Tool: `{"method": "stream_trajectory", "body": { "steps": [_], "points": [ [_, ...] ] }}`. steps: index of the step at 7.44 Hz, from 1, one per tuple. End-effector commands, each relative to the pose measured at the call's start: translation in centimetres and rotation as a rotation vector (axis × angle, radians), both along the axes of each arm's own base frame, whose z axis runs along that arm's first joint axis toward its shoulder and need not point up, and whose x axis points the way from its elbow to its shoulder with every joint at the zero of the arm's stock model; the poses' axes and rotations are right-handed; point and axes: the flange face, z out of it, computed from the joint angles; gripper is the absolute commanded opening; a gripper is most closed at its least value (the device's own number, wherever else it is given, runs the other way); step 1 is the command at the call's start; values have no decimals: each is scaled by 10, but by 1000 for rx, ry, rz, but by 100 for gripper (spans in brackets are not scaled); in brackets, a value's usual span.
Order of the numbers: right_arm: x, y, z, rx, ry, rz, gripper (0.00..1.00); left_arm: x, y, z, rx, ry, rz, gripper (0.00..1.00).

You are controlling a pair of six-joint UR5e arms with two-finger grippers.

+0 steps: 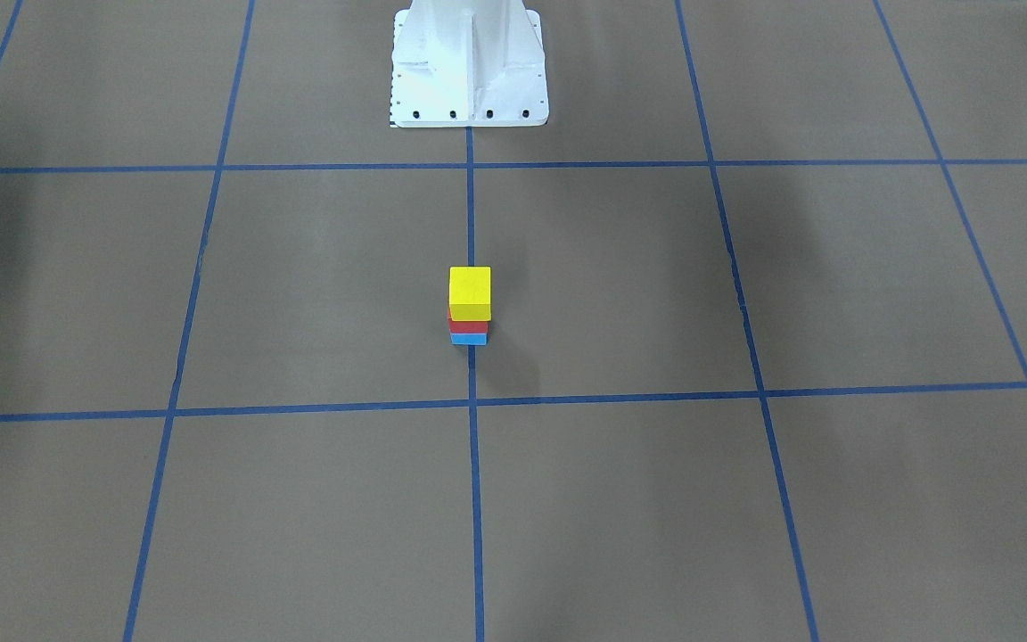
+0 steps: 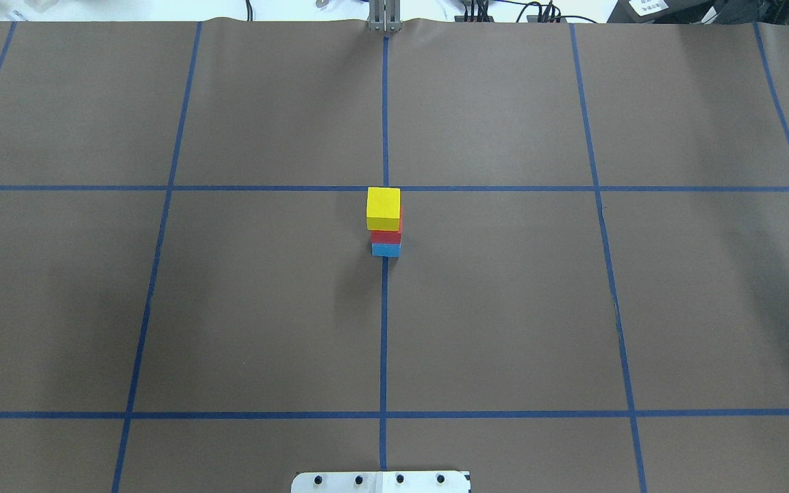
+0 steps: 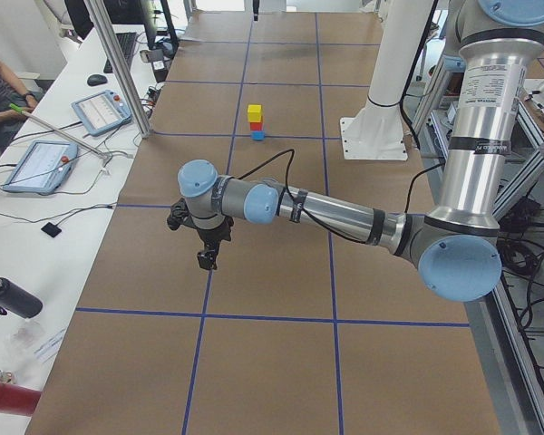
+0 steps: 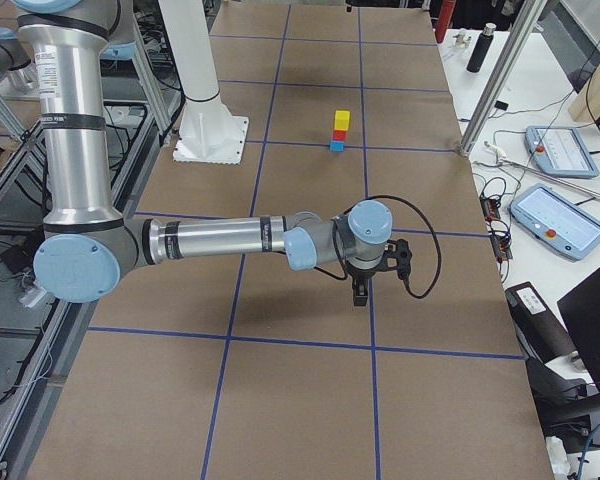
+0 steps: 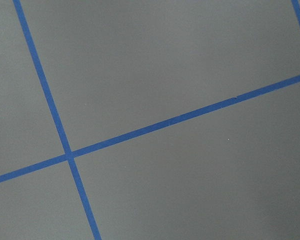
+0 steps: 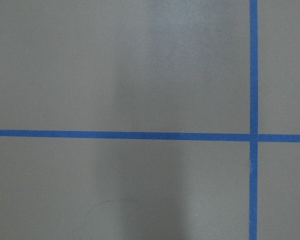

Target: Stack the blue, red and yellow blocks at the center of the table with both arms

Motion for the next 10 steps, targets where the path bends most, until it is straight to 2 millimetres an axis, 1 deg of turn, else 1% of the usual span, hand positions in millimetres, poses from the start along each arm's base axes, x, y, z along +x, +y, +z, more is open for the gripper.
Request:
{"method": "stream_trajectory", "body": {
  "steps": [1,4,5,7,8,9,10],
  "points": [
    [-4,-28,-25,36,123,-113,100,-10,-1,15,-35,-4,-19,100],
    [-3,-24,-22,42,131,-122,100,-13,2,20,-50,-4,-29,100],
    [-3,-21,-17,39,132,-122,100,-13,6,23,-52,-3,-29,100],
    [-3,-19,-16,34,123,-120,100,-15,11,28,-58,-2,-33,100],
    [-2,-17,-13,29,123,-121,100,-14,12,27,-56,-2,-30,100],
    [-1,-17,-15,31,123,-117,100,-14,12,26,-53,-3,-29,100],
    [-1,-13,-19,36,120,-112,100,-16,12,20,-43,0,-34,100]
  ]
}}
